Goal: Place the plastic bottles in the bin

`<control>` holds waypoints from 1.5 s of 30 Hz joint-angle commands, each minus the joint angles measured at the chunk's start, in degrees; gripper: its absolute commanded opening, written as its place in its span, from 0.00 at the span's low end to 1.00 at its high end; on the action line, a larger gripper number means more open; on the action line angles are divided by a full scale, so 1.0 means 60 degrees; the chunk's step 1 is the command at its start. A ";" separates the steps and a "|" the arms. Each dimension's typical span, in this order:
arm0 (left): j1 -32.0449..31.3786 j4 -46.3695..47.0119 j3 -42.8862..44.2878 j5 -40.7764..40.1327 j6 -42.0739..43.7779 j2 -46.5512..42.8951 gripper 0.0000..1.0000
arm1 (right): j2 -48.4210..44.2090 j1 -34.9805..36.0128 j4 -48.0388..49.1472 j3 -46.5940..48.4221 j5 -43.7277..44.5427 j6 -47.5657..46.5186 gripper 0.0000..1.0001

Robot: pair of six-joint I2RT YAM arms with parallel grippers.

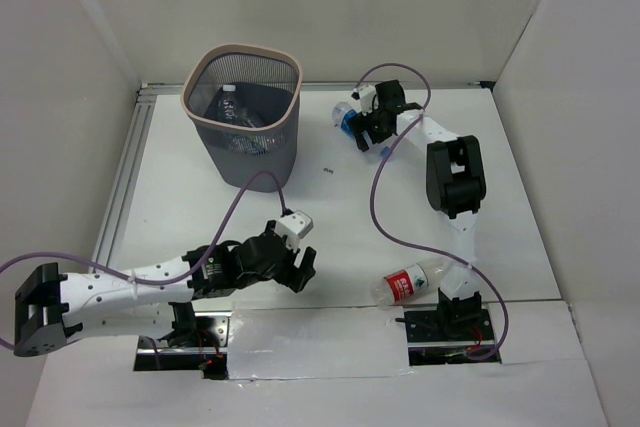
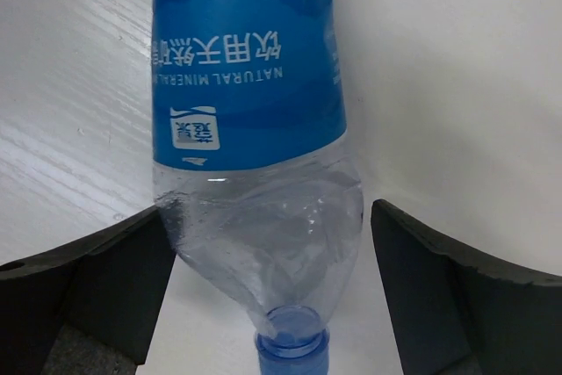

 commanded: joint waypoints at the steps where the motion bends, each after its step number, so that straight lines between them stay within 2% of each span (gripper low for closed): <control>1: -0.0054 0.0313 0.0337 -0.0068 -0.0065 0.0056 0.87 | 0.0064 0.0021 0.0363 0.0355 0.0034 -0.0229 0.93; 3: -0.0054 0.0314 0.0337 -0.0068 -0.0065 0.0056 0.87 | -0.0023 0.0021 0.0143 0.0355 -0.0433 -0.0433 0.75; 4: -0.0054 0.0314 0.0337 -0.0068 -0.0065 0.0056 0.87 | -0.0024 0.0021 -0.0104 0.0355 -0.0812 -0.0434 0.57; 6: -0.0054 0.0401 0.0337 -0.0068 -0.0065 0.0056 0.87 | -0.0111 0.0021 -0.0471 0.0689 -0.1122 -0.0669 0.40; 9: -0.0054 0.0488 0.0250 -0.0068 -0.0065 0.0056 0.87 | -0.0519 -0.0066 -0.1219 0.0925 -0.1708 -0.0786 0.28; 12: -0.0054 0.0605 0.0133 -0.0068 -0.0065 -0.0032 0.87 | -0.1178 -0.0154 -0.1586 0.1130 -0.2367 -0.0568 0.25; 16: -0.0142 0.1147 -0.0219 0.0122 0.0111 -0.0310 0.87 | -0.2831 -0.0360 -0.1689 0.1977 -0.2910 -0.0113 0.25; 20: -0.0230 0.1587 -0.0307 0.0414 0.0403 -0.0209 0.87 | -0.3845 -0.0258 -0.1149 0.2946 -0.2911 0.0092 0.25; 24: -0.0230 0.1763 -0.0132 0.0605 0.0740 0.0245 0.87 | -0.4461 0.0604 -0.0401 0.3372 -0.3246 -0.0067 0.28; 27: -0.0318 0.1866 -0.0132 0.0606 0.0741 0.0333 0.87 | -0.4579 0.1147 -0.0019 0.3490 -0.4196 -0.0666 0.31; 30: -0.0318 0.2070 -0.0234 0.0694 0.0741 0.0334 0.87 | -0.4200 0.1821 0.0244 0.4074 -0.5209 -0.0991 0.35; 32: -0.0318 0.2158 -0.0322 0.0781 0.0741 0.0334 0.87 | -0.3529 0.2319 0.0434 0.4701 -0.5531 -0.0364 0.38; 35: -0.0318 0.2247 -0.0410 0.0781 0.0741 0.0231 0.87 | -0.2751 0.2817 0.0873 0.5334 -0.5650 0.0559 0.39; 38: -0.0406 0.2247 -0.0498 0.0694 0.0566 0.0042 0.87 | -0.1901 0.3125 0.1649 0.5803 -0.5547 0.1379 0.46; 42: -0.0406 0.2349 -0.0703 0.0694 0.0565 -0.0062 0.87 | -0.0526 0.3345 0.1754 0.7177 -0.5460 0.2216 0.56; 45: -0.0406 0.2466 -0.0703 0.0694 0.0565 -0.0150 0.89 | -0.0303 0.3521 0.1754 0.7313 -0.5417 0.2305 0.78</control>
